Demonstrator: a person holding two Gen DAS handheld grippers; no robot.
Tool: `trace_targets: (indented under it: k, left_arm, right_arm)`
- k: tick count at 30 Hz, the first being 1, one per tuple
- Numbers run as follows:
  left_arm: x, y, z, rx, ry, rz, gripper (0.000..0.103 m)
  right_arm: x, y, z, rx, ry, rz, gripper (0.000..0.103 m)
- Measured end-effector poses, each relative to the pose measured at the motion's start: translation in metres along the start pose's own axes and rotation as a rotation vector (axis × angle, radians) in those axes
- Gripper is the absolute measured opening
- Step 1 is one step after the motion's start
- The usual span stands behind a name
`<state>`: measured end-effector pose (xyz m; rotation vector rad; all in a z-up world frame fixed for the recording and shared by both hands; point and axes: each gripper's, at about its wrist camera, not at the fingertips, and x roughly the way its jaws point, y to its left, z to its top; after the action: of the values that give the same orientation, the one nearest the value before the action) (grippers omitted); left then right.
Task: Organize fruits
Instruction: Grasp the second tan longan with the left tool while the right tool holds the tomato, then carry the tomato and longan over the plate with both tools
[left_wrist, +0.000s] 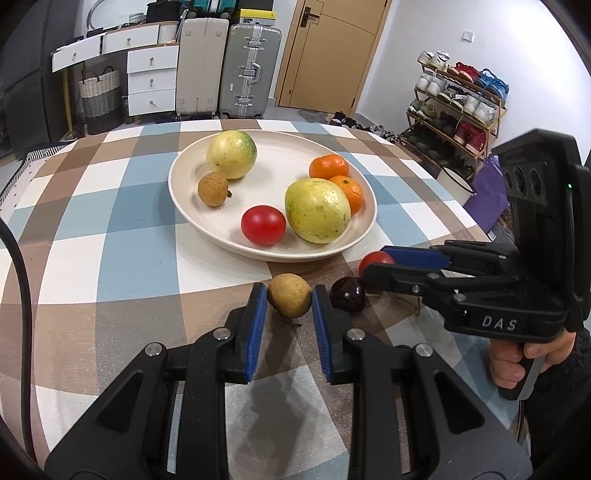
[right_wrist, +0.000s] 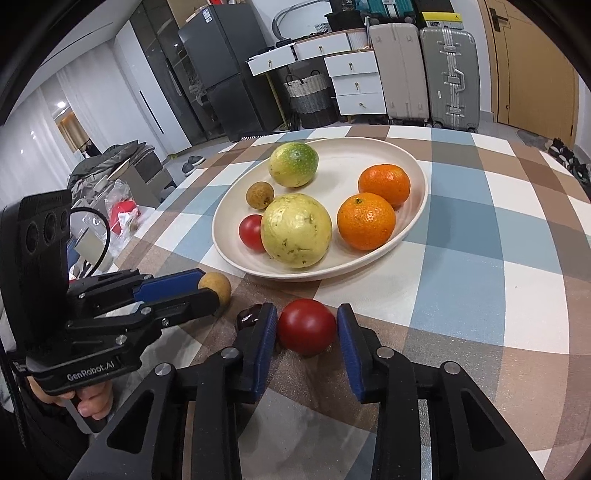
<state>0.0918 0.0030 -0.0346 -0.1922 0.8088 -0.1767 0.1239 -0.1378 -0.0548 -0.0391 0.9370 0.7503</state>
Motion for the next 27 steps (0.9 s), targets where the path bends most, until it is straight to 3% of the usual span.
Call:
trace_targets:
  k: [8,27]
  left_arm:
    - [-0.007,0.000,-0.001,0.006,-0.033,0.021,0.022]
    - [-0.028,0.002,0.004,-0.023,-0.138,0.036,0.022]
  right_arm:
    - [-0.006,0.000,-0.006,-0.006,-0.020,0.000,0.033]
    - [-0.038,-0.006,0.003,0.038,-0.185,0.061,0.033]
